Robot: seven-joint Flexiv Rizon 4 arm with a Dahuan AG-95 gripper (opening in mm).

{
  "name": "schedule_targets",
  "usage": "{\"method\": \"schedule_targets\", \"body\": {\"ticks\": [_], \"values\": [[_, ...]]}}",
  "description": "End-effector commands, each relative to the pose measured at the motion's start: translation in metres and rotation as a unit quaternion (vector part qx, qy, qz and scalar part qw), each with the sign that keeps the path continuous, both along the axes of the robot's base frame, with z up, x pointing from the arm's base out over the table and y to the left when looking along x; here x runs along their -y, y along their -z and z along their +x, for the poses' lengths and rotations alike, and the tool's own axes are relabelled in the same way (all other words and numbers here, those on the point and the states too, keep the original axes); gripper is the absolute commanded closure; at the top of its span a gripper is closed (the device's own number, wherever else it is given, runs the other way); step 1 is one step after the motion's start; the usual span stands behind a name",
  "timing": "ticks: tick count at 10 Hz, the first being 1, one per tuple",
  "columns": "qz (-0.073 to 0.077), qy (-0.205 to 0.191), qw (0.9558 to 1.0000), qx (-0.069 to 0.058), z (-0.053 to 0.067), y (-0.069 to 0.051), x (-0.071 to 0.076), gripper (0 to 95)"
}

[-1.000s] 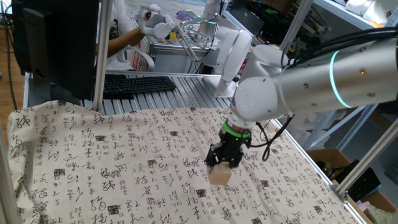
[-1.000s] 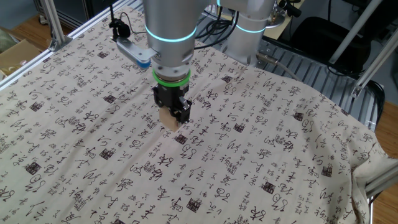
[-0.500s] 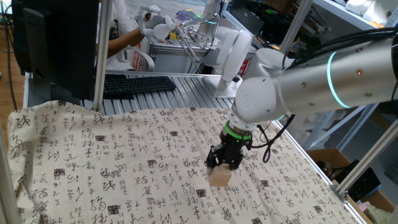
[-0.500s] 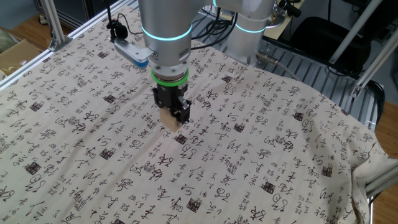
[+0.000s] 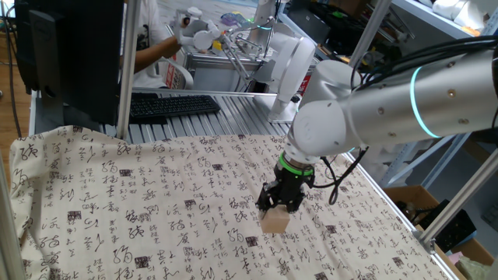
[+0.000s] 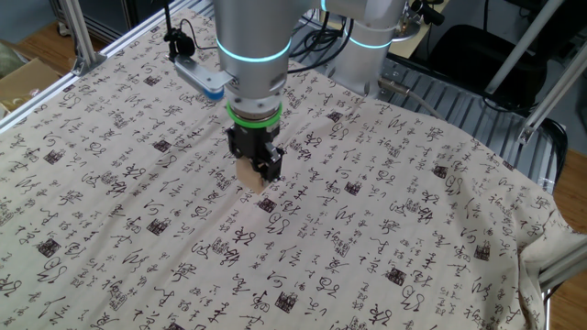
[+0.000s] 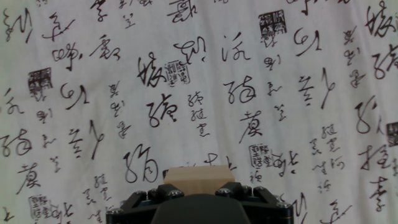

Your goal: Pick up the small block on the left and move it to the right

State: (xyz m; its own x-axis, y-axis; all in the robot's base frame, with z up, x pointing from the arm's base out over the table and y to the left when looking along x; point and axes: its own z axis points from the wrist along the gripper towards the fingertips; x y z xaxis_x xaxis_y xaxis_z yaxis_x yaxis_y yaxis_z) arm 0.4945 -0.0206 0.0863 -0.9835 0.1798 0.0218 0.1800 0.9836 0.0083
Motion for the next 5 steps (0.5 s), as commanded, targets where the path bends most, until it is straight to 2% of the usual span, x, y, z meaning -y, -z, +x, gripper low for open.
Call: {"method": "schedule_targets", "body": {"ticks": [1,2,5], "values": [[-0.003,-0.014,0.9999,0.003,-0.0002,-0.0008,0.0004,95.0],[-0.009,-0.022,0.9997,0.004,-0.0002,-0.0008,0.0004,95.0],[-0.009,-0.047,0.9988,0.006,-0.0002,-0.0008,0.0004,95.0]]}}
